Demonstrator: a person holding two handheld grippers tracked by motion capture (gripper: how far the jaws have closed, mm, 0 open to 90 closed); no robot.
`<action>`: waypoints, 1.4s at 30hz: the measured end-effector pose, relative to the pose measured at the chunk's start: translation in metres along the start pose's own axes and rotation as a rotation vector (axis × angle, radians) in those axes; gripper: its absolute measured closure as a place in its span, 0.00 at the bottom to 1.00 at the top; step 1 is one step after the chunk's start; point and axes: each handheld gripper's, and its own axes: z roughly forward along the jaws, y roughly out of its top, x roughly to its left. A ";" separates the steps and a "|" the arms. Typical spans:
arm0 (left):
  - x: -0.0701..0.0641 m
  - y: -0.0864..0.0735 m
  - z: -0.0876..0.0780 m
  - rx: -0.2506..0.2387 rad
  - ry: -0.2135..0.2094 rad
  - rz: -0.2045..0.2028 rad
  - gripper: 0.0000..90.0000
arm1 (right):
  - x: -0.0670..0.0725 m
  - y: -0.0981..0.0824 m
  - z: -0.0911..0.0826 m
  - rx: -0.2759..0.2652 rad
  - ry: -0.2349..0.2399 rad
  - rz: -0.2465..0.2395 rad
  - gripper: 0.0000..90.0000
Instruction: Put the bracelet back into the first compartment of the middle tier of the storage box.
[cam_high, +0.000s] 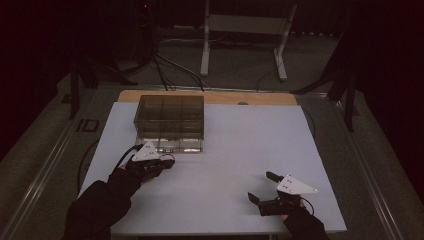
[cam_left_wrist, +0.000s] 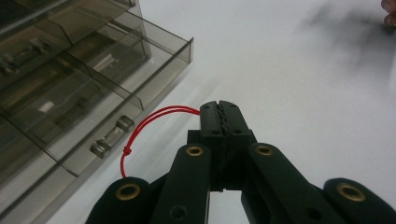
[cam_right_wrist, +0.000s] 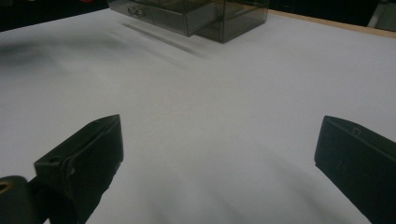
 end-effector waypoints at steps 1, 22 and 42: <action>0.000 0.001 -0.001 -0.002 0.003 -0.001 1.00 | 0.000 0.000 0.000 0.003 0.001 -0.002 0.01; 0.020 0.011 -0.017 -0.021 0.060 -0.020 1.00 | 0.000 0.000 0.000 -0.002 -0.001 -0.006 0.01; 0.044 0.015 -0.023 -0.039 0.124 -0.058 1.00 | 0.000 0.000 0.000 0.004 -0.002 0.000 0.01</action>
